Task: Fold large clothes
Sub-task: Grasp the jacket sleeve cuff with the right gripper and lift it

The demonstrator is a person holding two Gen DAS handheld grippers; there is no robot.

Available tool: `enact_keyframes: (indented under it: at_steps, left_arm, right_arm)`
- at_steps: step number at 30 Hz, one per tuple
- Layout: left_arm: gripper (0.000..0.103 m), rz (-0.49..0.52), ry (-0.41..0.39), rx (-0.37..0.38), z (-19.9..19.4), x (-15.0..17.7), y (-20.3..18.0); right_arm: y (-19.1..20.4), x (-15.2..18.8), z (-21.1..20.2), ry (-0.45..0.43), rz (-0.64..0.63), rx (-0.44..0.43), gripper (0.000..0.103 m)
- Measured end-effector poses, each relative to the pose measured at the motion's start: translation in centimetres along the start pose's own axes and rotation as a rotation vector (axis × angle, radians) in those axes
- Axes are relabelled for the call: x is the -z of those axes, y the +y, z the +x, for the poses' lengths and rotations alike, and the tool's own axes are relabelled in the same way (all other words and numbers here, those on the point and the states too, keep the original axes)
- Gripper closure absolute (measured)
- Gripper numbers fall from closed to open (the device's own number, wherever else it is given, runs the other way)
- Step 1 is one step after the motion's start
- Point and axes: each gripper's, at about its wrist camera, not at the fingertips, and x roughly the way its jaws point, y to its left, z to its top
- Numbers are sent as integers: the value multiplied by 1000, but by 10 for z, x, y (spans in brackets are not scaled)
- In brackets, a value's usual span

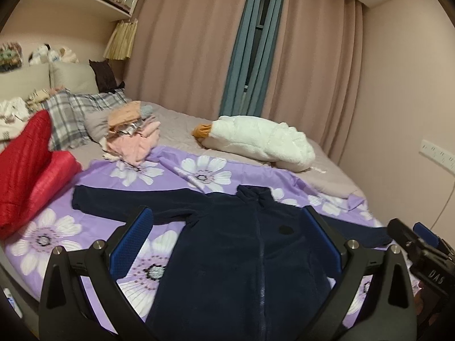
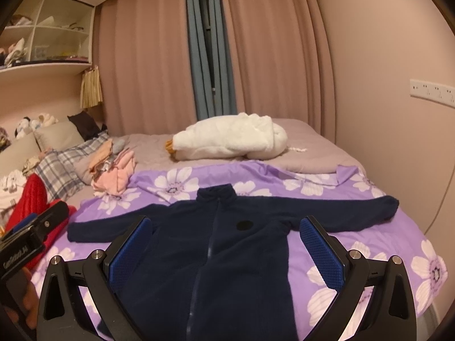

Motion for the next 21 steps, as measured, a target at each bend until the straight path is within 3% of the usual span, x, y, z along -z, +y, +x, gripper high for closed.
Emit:
enact_keyframes:
  at_steps: [3, 5, 9, 14, 17, 18, 21]
  left_arm:
    - [1, -72, 46, 77, 28, -3, 21]
    - [4, -104, 86, 82, 50, -4, 36]
    - [14, -129, 77, 21, 94, -6, 66]
    - [36, -249, 169, -38, 174, -2, 124]
    - [47, -371, 221, -81, 214, 9, 166]
    - [50, -442, 257, -118, 228, 19, 186]
    - [63, -529, 302, -197, 248, 38, 221]
  right_arm:
    - [-17, -6, 11, -6, 34, -18, 0]
    - [-36, -12, 32, 47, 52, 3, 0]
    - [-107, -23, 81, 160, 149, 127, 0]
    - [-213, -22, 134, 213, 210, 401, 0]
    - [-277, -8, 160, 254, 305, 477, 0]
    - [-300, 0, 170, 273, 365, 494, 0]
    - [-367, 32, 191, 324, 597, 490, 5]
